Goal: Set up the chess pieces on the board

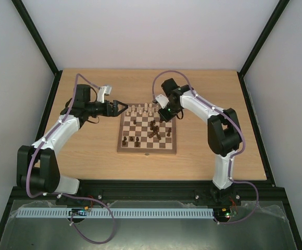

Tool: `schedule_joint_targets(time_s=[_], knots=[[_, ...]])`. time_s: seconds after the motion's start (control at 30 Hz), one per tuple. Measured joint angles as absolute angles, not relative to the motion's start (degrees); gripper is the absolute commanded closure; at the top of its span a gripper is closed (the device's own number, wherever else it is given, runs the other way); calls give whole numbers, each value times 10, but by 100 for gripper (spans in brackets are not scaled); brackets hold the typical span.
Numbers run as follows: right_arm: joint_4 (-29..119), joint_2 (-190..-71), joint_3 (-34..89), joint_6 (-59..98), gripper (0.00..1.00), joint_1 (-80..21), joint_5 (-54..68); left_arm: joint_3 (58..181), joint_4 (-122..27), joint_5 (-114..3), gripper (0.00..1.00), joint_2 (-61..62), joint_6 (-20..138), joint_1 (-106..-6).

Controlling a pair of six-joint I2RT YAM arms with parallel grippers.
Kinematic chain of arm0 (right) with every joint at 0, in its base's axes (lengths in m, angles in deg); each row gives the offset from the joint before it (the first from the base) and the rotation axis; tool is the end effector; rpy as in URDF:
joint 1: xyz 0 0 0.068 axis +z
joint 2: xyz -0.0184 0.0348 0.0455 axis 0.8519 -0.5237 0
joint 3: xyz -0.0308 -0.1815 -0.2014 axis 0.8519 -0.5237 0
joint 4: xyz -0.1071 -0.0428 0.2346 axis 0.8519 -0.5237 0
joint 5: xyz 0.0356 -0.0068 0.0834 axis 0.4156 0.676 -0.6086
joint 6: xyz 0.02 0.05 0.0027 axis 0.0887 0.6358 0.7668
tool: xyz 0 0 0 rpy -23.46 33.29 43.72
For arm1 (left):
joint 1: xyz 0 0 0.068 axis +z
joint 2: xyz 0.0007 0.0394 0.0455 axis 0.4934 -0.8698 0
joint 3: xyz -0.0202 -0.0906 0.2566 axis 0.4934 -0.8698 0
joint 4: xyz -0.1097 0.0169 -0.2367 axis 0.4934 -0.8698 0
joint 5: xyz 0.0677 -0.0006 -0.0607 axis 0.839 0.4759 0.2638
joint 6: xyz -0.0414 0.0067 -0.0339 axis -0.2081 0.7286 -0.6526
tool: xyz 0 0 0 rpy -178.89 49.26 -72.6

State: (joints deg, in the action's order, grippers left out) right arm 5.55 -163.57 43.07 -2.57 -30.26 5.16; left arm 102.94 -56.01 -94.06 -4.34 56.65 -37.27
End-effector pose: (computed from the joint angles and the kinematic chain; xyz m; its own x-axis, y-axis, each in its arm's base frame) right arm 0.3732 0.2066 0.2190 -0.6135 -0.6224 -0.4860 -0.7210 0.6926 0.0231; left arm 0.3016 -0.0669 0.2710 -0.6803 -0.0748 -0.7291 0.5548 0.5974 -0.5790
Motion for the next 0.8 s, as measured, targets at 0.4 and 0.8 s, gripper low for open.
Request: schedule_joint_targets(time_s=[0.4,0.8], knots=[[66,-1474,314,-104,97,-287,27,1042,-577,-907,1,-44,589,-373],[73,-1424,176,-186,97,-163,47,1050,-589,-894,1,-48,597,-373]])
